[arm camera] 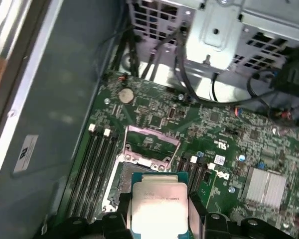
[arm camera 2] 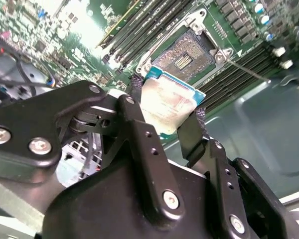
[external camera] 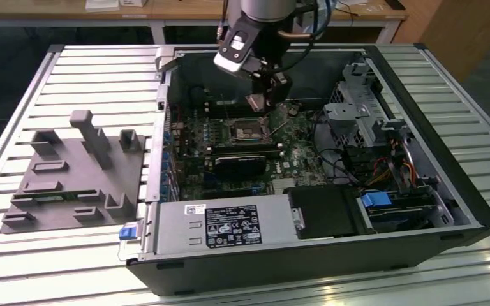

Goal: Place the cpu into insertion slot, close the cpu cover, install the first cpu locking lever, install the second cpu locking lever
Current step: 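Place the cpu into insertion slot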

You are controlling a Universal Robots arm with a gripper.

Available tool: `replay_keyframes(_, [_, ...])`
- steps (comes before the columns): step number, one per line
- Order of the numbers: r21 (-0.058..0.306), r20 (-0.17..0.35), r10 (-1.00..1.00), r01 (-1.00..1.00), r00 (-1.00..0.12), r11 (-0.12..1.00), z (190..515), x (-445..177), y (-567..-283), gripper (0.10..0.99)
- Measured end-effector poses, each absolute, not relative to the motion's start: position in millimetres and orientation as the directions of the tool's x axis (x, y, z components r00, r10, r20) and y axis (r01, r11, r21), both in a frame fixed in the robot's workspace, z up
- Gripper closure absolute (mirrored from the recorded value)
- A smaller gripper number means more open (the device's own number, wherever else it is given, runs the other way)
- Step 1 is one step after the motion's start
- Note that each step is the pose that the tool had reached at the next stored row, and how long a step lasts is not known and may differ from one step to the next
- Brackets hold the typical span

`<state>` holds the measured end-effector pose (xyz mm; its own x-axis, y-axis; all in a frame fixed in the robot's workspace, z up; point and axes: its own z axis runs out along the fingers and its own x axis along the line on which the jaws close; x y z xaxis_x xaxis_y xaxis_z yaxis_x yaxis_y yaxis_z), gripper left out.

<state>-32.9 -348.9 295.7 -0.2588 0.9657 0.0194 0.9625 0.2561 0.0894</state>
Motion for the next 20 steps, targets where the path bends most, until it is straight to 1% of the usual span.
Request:
replay_keyframes(11, [0.089, 0.019, 0.997, 0.994, -0.069, 0.067, 290, -33, -349, 0.549])
replay_keyframes(14, [0.089, 0.02, 0.999, 0.995, -0.048, 0.046, 289, -35, -349, 0.549])
replay_keyframes(20, [0.092, 0.037, 0.998, 0.995, -0.045, 0.041, 285, -45, -349, 0.549])
